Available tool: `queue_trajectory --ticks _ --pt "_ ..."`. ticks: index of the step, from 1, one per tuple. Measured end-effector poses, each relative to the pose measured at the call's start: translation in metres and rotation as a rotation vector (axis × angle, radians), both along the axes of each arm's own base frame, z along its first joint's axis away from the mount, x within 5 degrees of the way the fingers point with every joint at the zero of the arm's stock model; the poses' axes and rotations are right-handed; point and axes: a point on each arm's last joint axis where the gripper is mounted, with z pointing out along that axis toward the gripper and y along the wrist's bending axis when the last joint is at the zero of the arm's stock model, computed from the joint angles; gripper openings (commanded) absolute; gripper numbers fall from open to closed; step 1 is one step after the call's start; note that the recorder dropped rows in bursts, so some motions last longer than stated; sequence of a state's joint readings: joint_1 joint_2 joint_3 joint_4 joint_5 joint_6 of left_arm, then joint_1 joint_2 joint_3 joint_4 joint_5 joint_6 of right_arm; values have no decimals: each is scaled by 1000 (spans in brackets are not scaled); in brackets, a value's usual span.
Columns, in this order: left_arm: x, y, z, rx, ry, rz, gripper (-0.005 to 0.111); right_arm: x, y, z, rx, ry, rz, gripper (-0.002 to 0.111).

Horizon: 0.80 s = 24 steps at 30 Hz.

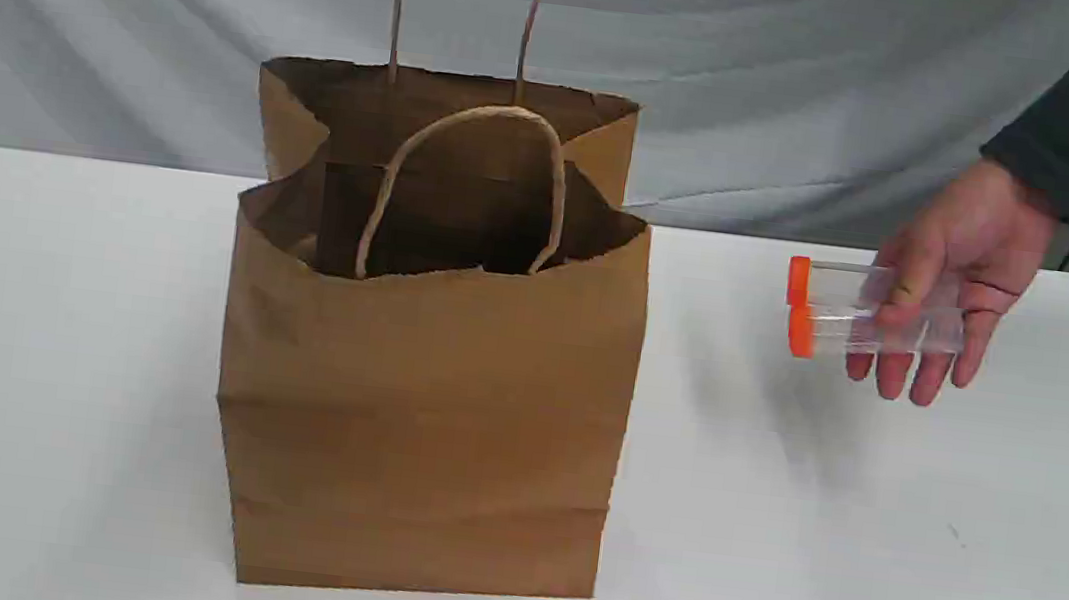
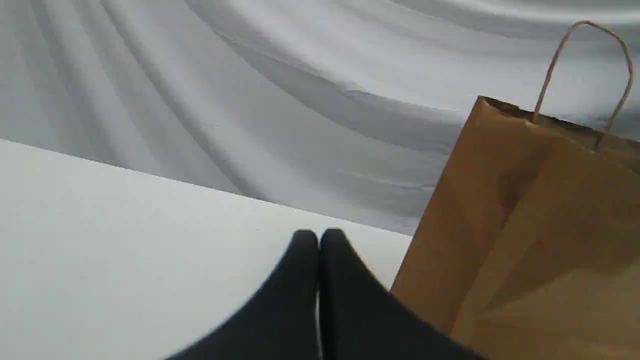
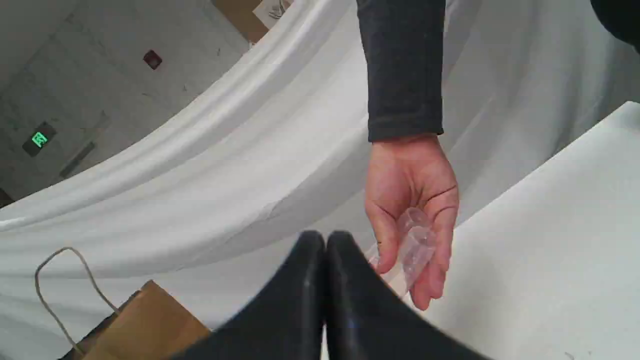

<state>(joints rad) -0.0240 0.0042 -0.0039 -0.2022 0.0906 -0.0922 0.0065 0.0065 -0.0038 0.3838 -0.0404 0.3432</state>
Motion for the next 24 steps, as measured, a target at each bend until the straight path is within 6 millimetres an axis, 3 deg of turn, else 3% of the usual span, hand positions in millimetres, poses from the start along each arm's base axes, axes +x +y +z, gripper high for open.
queue_trajectory --ticks 18,24 --pt "0 0 0 -29 1 0 0 0 0 0 -16 2 -1 0" --pt "0 1 5 -187 -44 2 0 0 1 -1 -43 16 2 0"
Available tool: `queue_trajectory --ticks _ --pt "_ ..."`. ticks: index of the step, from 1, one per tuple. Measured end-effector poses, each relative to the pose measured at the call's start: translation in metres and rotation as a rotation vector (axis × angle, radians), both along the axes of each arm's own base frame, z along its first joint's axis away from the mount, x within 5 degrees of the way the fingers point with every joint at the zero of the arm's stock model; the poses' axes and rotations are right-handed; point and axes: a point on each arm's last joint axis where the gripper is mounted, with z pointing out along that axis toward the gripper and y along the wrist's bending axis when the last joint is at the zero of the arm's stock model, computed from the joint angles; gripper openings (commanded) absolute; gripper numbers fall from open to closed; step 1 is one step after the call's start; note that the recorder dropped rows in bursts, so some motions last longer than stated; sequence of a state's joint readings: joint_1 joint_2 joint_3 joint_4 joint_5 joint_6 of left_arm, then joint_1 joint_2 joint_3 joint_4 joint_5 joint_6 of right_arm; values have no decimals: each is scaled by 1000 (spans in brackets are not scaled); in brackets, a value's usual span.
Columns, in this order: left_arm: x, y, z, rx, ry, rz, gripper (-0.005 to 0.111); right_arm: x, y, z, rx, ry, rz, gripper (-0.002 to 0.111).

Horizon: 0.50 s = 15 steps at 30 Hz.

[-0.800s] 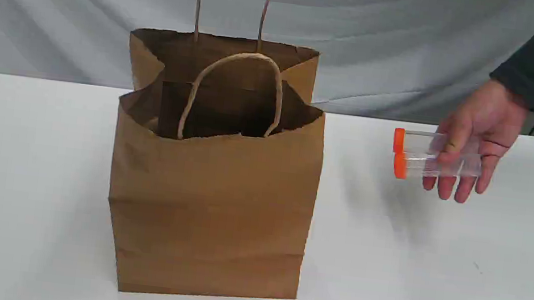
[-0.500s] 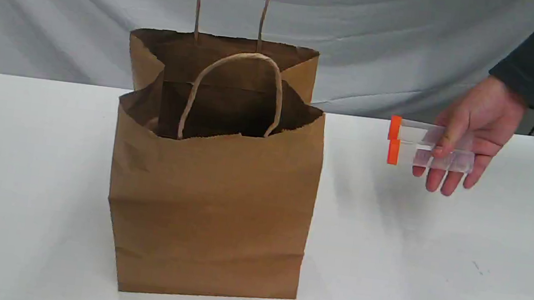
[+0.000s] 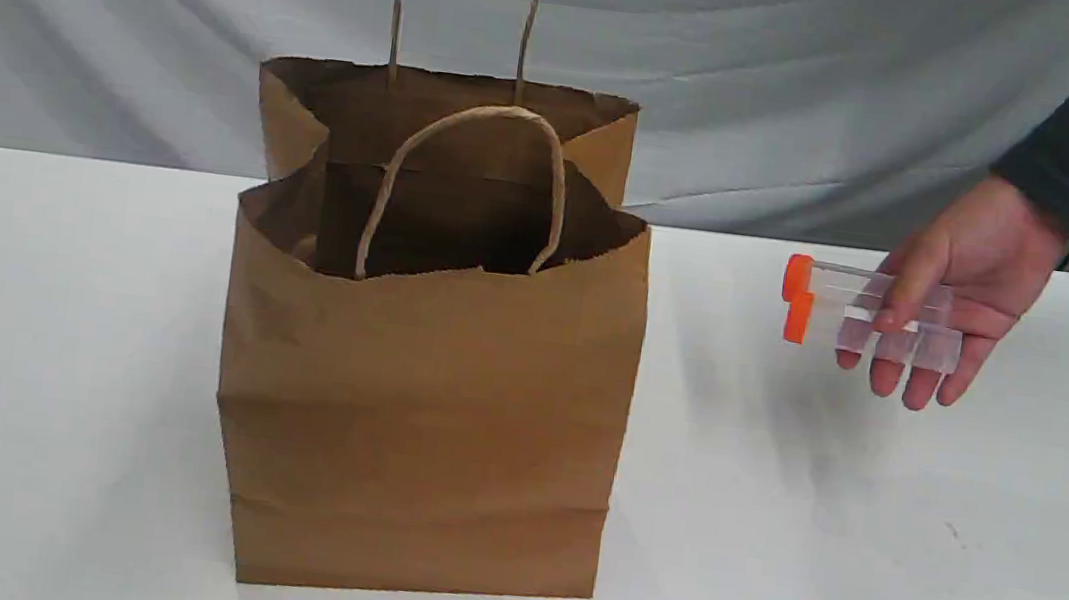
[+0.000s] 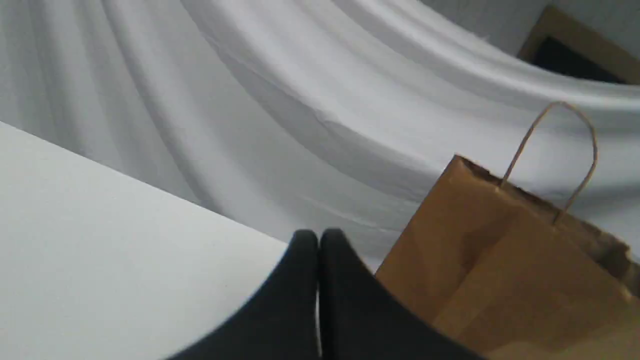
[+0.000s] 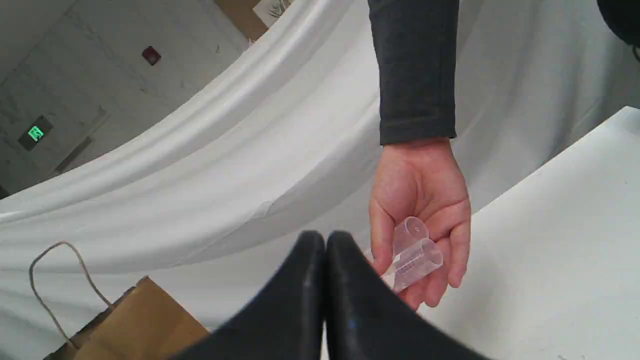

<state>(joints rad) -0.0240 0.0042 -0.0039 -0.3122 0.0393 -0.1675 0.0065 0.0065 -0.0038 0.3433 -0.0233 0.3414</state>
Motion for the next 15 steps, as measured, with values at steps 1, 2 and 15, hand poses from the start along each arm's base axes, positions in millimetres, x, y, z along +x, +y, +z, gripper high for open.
queue_trajectory --ticks 1,2,15 --pt "0 0 1 -21 -10 2 0 0 0 0 -5 5 1 0" --pt "0 0 2 -27 -15 2 0 0 1 -2 -10 22 7 0" --pt "-22 -6 89 142 -76 -64 0 0 2 -6 -114 66 10 0"
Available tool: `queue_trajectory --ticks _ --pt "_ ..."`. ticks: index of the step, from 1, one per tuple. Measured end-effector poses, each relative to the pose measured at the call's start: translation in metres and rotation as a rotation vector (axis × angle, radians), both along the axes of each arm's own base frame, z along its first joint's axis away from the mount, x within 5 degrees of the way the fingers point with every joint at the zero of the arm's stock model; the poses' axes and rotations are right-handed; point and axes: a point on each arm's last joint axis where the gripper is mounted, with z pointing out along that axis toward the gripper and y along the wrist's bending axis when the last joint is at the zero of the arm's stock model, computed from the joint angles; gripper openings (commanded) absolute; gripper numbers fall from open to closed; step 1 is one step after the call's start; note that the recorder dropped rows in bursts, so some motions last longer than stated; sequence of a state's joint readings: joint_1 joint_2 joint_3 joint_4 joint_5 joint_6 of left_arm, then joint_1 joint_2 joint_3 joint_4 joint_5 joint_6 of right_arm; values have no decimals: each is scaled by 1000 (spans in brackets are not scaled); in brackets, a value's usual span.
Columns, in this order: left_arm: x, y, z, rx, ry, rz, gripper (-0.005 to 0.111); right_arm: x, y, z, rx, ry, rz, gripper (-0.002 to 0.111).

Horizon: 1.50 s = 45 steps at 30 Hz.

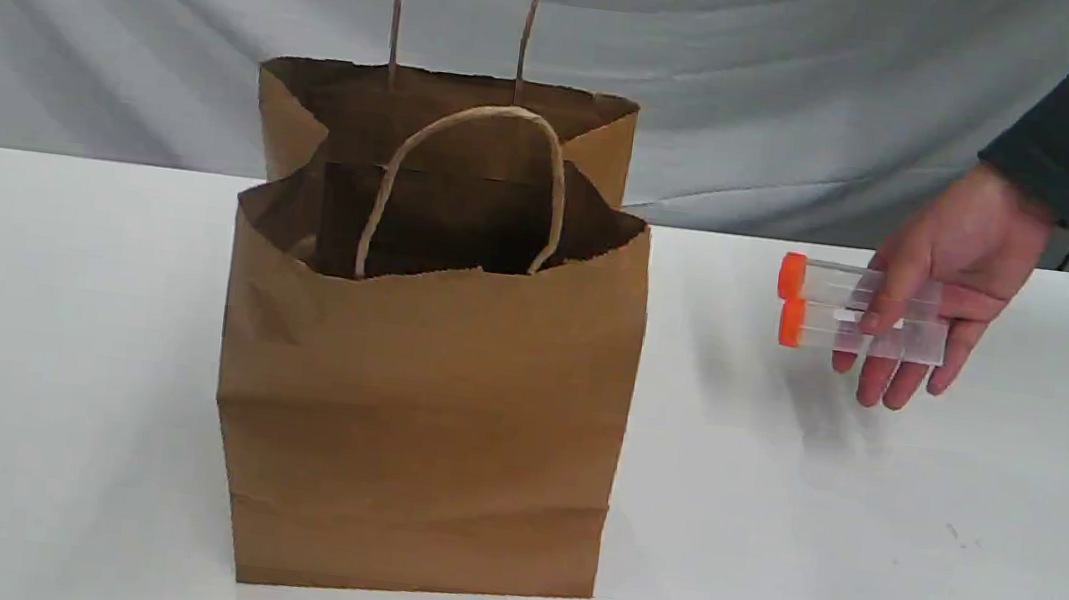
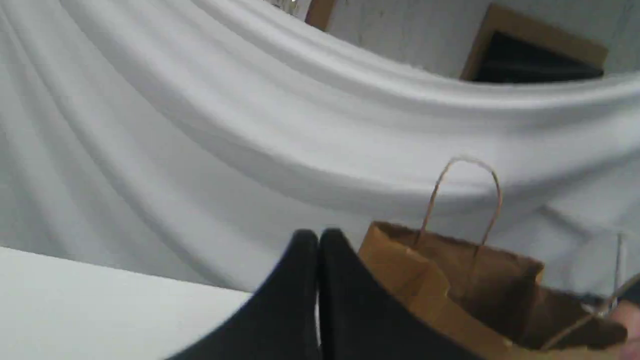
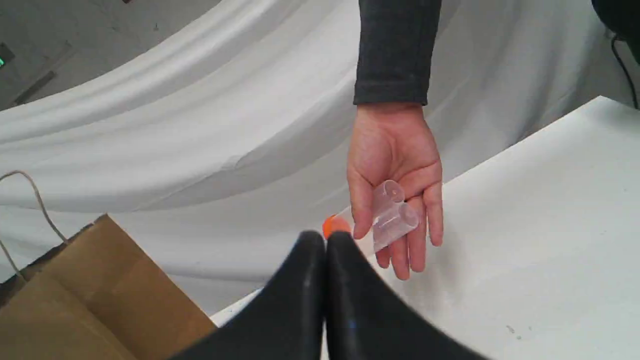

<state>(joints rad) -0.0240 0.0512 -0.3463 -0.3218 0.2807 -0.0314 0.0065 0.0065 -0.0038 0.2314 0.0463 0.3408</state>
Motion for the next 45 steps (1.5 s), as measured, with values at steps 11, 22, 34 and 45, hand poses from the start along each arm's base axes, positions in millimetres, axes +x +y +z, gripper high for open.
queue_trajectory --ticks 11,22,34,45 --pt "42 -41 64 394 228 -500 0 0 0 0 -36 1 -3 0" --pt "119 -59 74 409 463 -814 24 0 0 0 -41 1 -3 0" --pt "150 -70 61 338 471 -939 58 0 0 0 -41 1 -3 0" --pt "153 -118 72 533 181 -870 58 0 0 0 -41 1 -3 0"
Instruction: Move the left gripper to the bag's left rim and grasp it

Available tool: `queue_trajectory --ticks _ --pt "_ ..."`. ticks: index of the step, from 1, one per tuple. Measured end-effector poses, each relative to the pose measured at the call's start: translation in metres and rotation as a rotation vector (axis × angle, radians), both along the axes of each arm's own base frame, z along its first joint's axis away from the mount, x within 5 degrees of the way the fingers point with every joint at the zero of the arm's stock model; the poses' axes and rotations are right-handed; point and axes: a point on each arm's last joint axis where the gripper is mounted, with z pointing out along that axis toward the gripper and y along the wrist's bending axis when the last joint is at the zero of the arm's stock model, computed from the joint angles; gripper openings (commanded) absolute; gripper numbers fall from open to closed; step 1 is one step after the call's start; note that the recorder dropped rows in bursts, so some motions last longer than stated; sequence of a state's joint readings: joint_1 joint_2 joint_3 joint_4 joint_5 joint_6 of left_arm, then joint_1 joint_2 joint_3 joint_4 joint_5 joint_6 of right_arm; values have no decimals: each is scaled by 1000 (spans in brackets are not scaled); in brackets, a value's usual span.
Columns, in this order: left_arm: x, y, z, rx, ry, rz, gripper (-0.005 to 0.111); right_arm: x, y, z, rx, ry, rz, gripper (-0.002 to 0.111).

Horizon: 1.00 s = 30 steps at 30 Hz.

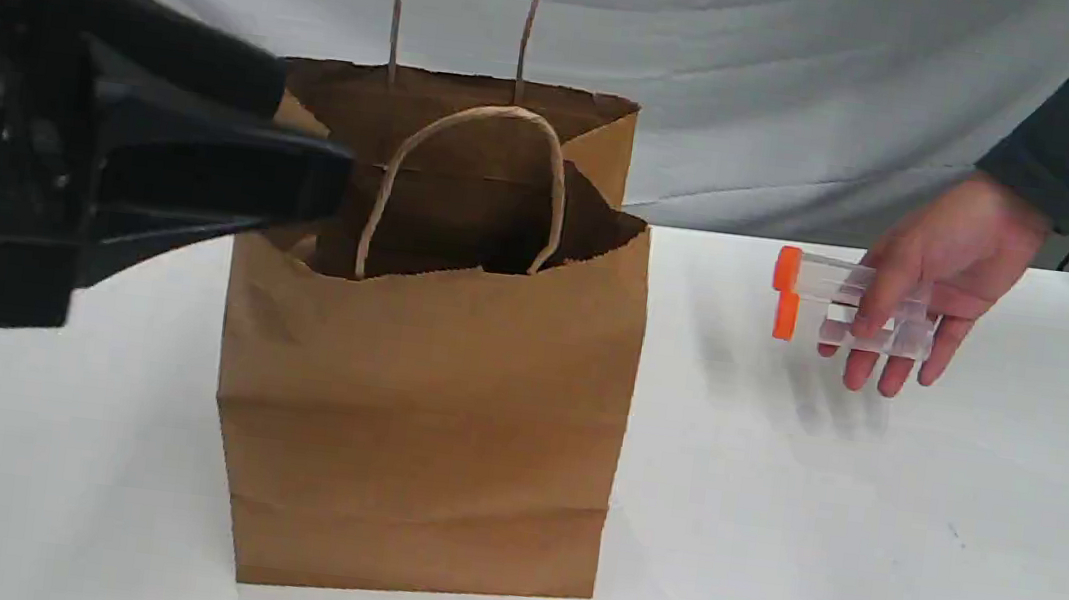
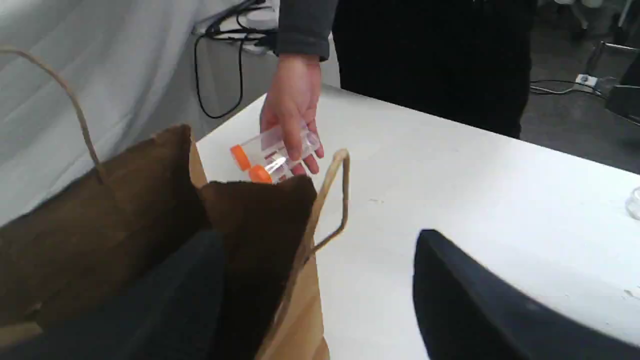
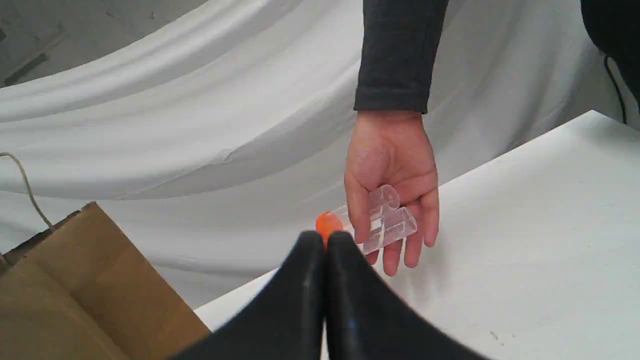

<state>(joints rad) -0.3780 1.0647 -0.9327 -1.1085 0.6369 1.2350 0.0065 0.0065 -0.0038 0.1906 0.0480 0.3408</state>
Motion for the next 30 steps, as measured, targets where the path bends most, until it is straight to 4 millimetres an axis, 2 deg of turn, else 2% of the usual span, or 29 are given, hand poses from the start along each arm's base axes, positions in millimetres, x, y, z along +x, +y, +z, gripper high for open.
queue_trajectory --ticks 6,19,21,24,25,30 --pt "13 -17 -15 34 28 -20 58 0 0 0 0 0 0 0" --pt "42 -25 -43 91 84 31 55 0 0 0 -2 4 1 0" --pt "44 -26 -46 85 96 41 44 0 0 0 -2 4 1 0" --pt "47 -25 -45 68 95 69 3 0 0 0 -2 4 1 0" --pt "48 -25 -45 65 90 81 0 0 0 0 -2 4 1 0" --pt "50 -24 -40 69 56 87 0 0 0 0 10 4 2 0"
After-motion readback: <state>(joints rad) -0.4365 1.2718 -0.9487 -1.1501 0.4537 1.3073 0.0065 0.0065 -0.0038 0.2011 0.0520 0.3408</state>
